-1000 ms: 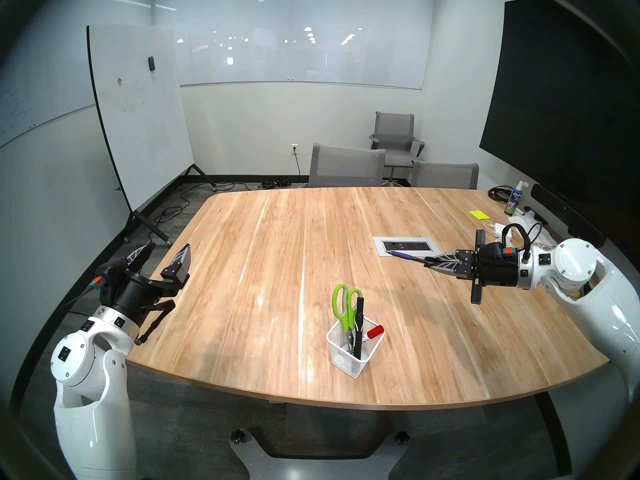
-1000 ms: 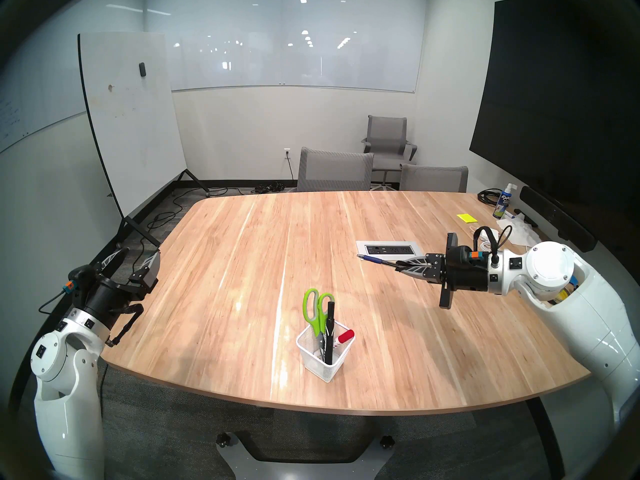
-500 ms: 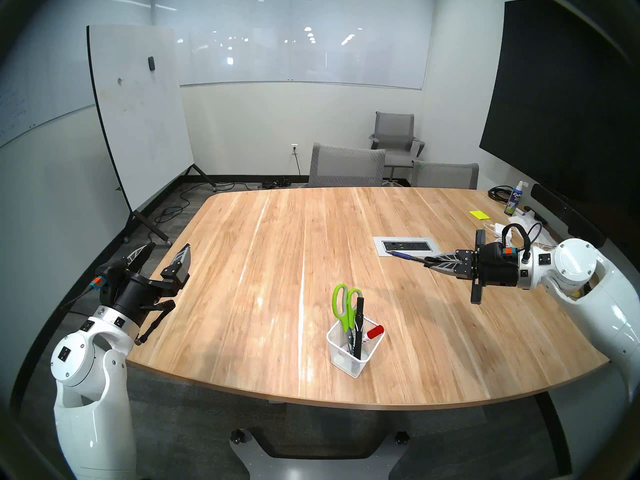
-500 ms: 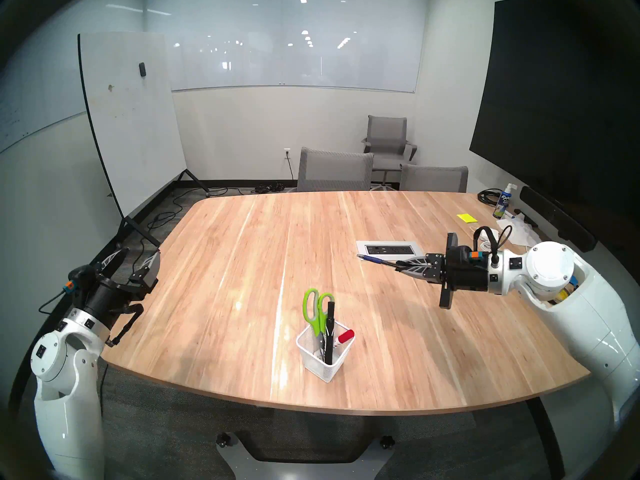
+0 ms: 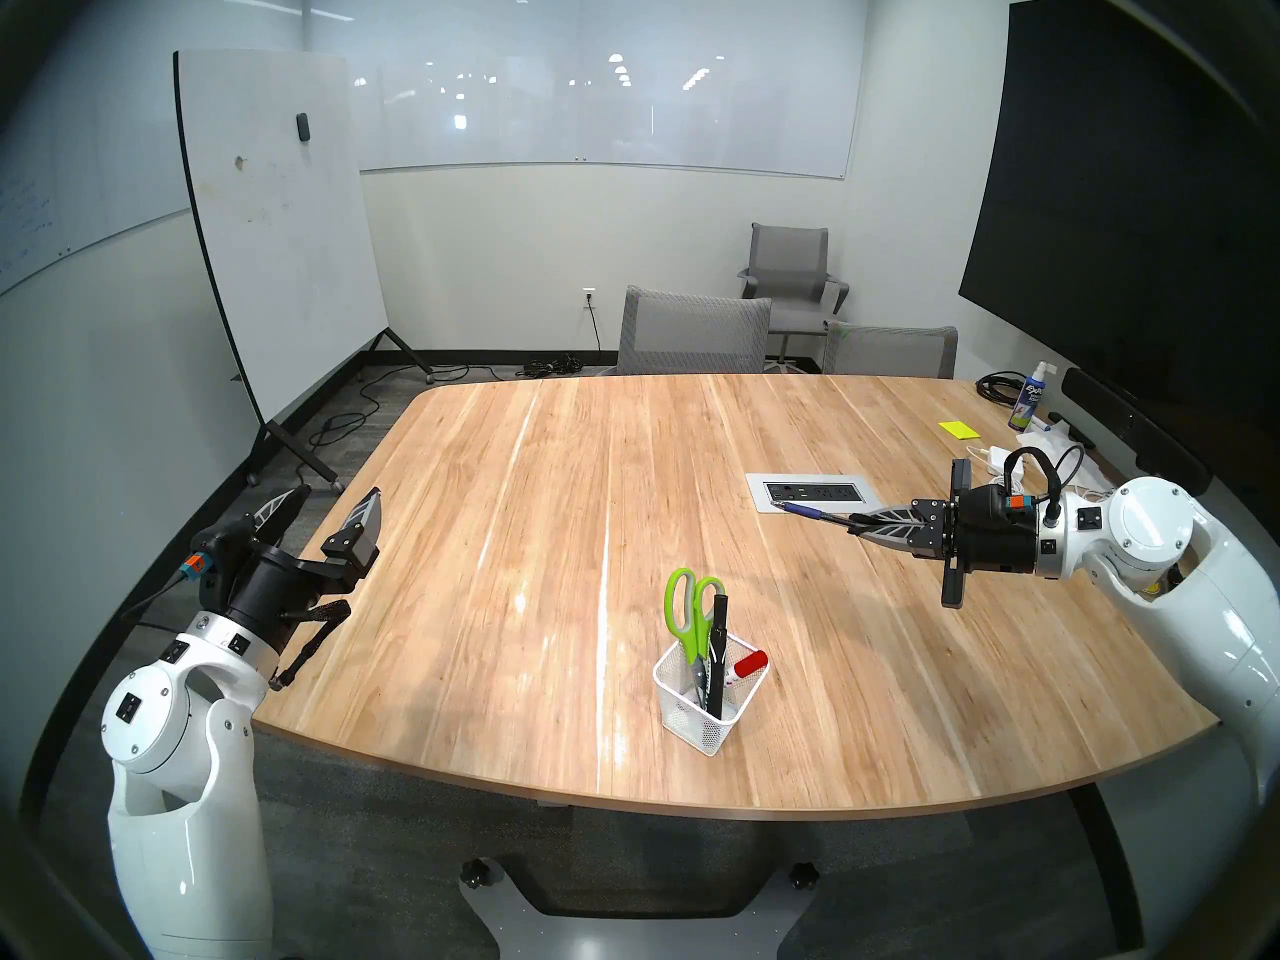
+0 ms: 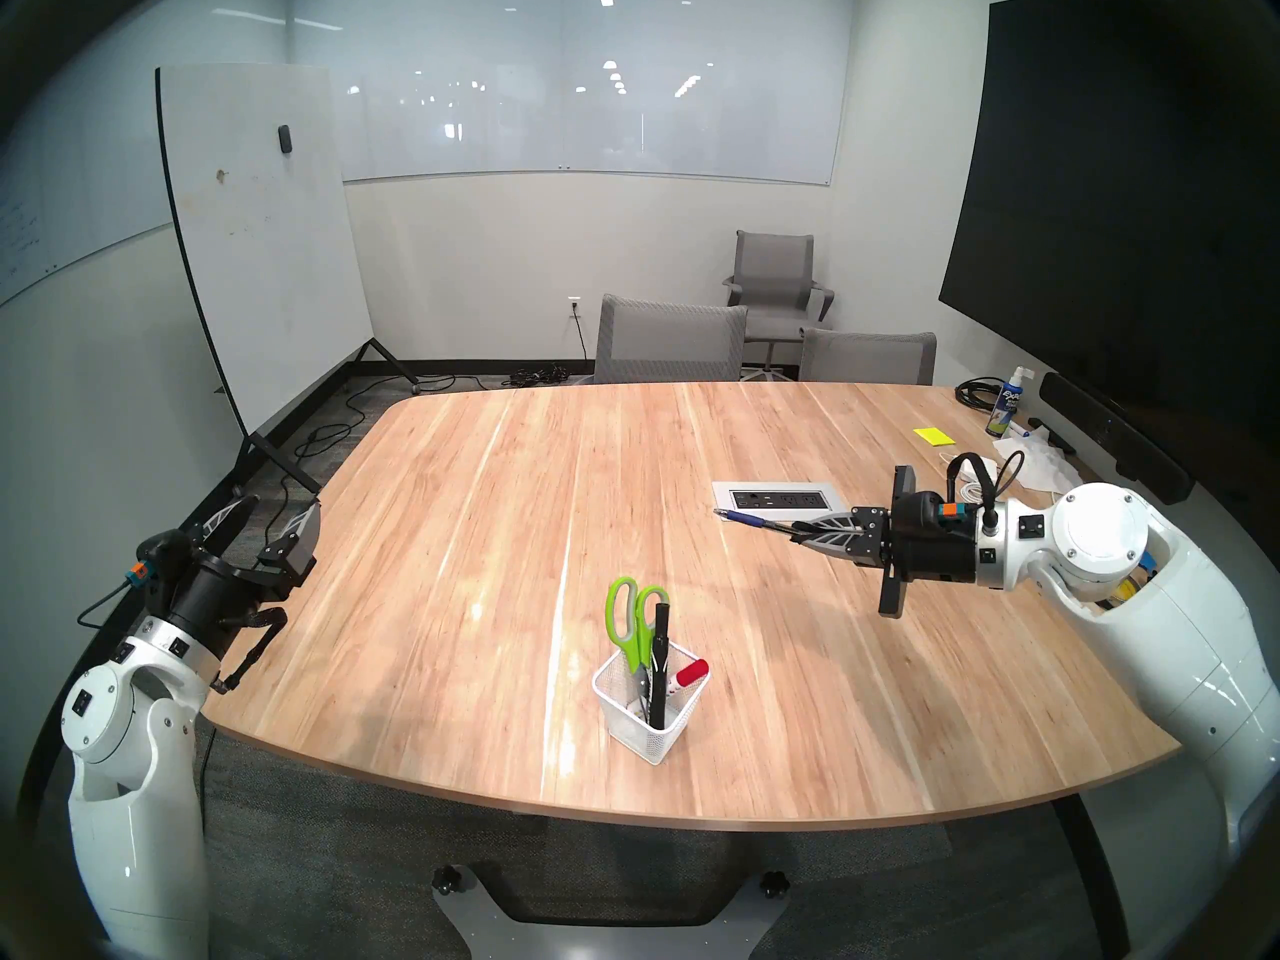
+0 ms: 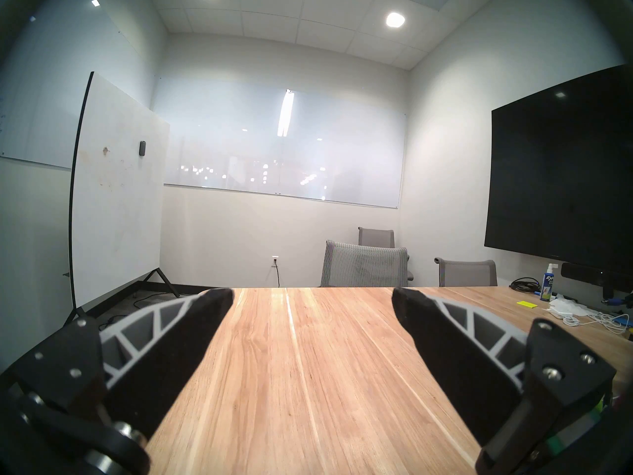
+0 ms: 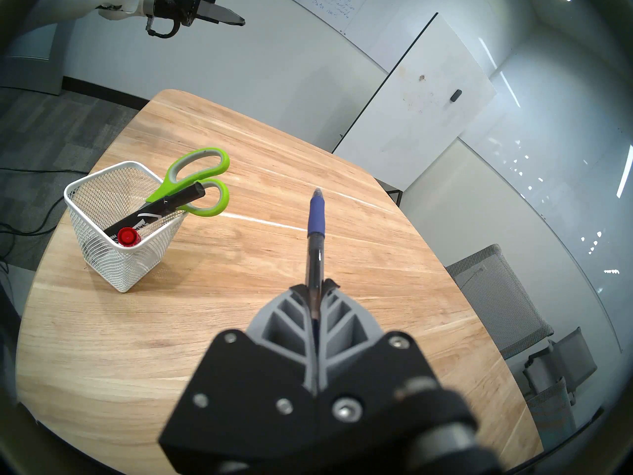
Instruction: Place the pen, the marker, and the scissors into the pen holder
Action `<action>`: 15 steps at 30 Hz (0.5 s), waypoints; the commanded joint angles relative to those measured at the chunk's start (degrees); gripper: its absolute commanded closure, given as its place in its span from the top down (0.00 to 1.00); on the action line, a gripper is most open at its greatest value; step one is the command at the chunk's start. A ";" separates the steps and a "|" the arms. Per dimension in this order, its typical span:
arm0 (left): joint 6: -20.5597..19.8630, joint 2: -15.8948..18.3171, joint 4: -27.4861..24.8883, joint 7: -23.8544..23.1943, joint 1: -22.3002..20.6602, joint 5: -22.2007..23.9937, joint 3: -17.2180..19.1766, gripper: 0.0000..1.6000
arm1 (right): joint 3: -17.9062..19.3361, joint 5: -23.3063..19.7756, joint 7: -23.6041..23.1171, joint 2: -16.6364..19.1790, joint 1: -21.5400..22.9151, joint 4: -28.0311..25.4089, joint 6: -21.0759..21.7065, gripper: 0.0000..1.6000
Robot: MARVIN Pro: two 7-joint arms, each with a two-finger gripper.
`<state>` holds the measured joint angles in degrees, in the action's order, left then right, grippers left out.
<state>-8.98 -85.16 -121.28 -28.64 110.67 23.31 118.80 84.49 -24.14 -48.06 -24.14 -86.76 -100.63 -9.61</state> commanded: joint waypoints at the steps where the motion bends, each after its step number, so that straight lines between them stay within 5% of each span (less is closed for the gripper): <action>1: 0.07 -0.09 -1.26 0.05 -0.06 -0.02 -0.12 1.00 | 0.61 -0.12 0.14 0.17 0.77 -0.27 -0.04 0.00; 15: 0.07 -0.09 -1.26 0.05 -0.06 -0.02 -0.12 1.00 | 0.61 -0.12 0.15 0.17 0.77 -0.27 -0.04 0.00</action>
<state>-8.98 -85.16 -121.28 -28.64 110.67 23.31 118.80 84.49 -24.14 -48.06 -24.14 -86.76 -100.63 -9.61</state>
